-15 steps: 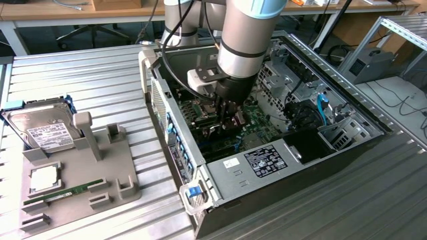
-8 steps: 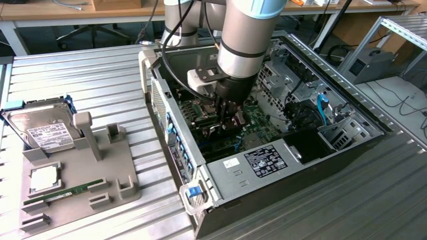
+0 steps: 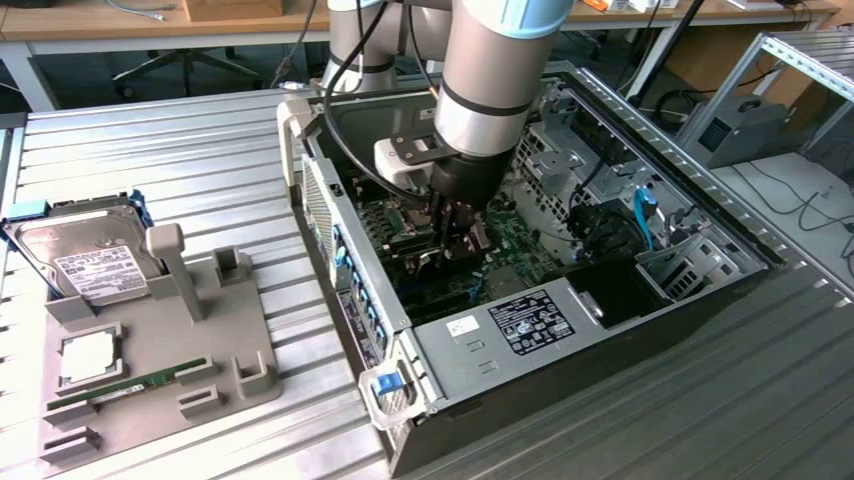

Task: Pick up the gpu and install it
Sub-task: 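Insert the gpu into the slot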

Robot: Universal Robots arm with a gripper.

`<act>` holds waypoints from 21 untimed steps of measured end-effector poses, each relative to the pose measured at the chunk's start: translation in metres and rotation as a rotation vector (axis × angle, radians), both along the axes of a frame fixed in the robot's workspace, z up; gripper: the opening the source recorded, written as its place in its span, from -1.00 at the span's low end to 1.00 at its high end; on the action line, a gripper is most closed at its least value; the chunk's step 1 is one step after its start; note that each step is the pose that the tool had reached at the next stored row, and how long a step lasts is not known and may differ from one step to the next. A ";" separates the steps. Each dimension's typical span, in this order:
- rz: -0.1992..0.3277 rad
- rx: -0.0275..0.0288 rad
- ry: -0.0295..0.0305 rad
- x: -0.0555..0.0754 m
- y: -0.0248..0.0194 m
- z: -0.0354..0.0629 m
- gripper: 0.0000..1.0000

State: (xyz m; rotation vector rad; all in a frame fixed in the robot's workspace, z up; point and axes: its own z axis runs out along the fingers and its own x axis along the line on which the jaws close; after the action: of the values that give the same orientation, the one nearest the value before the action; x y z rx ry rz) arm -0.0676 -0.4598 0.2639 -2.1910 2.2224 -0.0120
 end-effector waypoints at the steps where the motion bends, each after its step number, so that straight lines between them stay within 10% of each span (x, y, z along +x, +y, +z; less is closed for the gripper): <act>1: 0.000 -0.0001 0.0001 0.000 0.0000 0.0000 -0.47; 21: -0.017 0.0000 0.0000 0.000 0.0000 -0.0002 -0.47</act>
State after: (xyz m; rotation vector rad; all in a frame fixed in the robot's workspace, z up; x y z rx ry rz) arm -0.0677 -0.4598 0.2637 -2.1722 2.2408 -0.0123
